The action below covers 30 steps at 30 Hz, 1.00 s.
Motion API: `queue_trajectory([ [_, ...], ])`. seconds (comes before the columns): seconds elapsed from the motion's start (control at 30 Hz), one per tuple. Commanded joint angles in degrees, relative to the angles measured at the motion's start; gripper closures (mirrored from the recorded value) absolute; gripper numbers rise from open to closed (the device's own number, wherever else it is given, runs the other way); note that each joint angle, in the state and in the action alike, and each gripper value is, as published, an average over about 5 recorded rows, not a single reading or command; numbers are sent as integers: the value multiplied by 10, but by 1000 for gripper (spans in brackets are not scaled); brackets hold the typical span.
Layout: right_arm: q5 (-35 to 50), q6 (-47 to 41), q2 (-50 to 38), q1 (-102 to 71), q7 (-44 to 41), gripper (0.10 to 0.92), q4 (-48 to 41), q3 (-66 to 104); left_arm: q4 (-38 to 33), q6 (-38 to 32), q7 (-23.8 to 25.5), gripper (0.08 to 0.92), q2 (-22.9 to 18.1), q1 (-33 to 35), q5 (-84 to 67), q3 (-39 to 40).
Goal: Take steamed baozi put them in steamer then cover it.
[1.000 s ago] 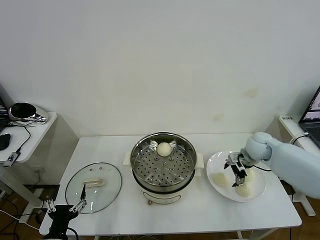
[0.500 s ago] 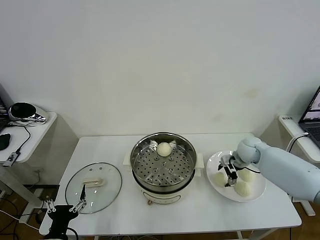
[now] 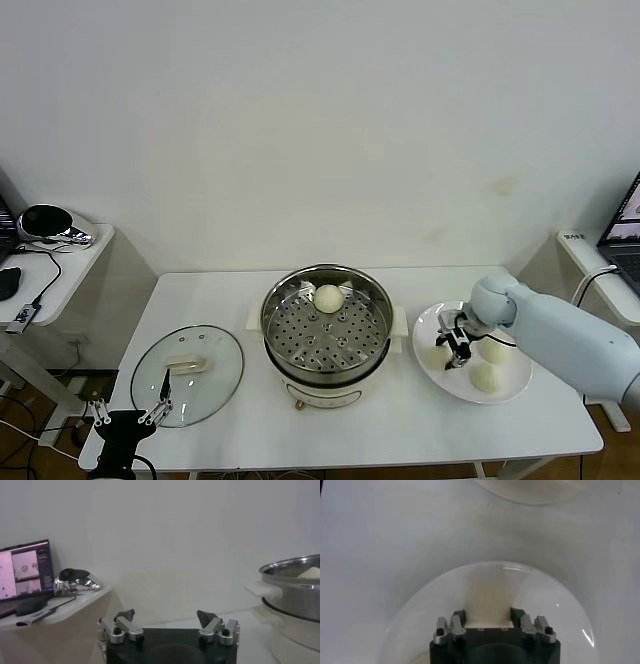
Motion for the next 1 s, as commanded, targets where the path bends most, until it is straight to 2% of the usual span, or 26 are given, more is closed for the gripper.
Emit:
queue_trajectory([
  [0.03, 45, -9, -55, 110, -11, 508, 50, -27, 2, 0, 1, 177, 2, -2, 0, 3],
  [0.27, 166, -55, -85, 327, -9, 494, 134, -154, 5, 1, 1, 177, 11, -15, -3, 14],
  [0.47, 288, -128, -21, 475, 27, 491, 208, -262, 9, 3, 1, 177, 22, -24, -9, 17],
  [0.77, 436, -246, 142, 458, 135, 482, 214, -285, 9, 5, 1, 177, 22, -27, -9, 12],
  [1.0, 453, -312, 246, 371, 178, 482, 162, -270, 11, 4, 0, 177, 14, -23, -4, 11],
])
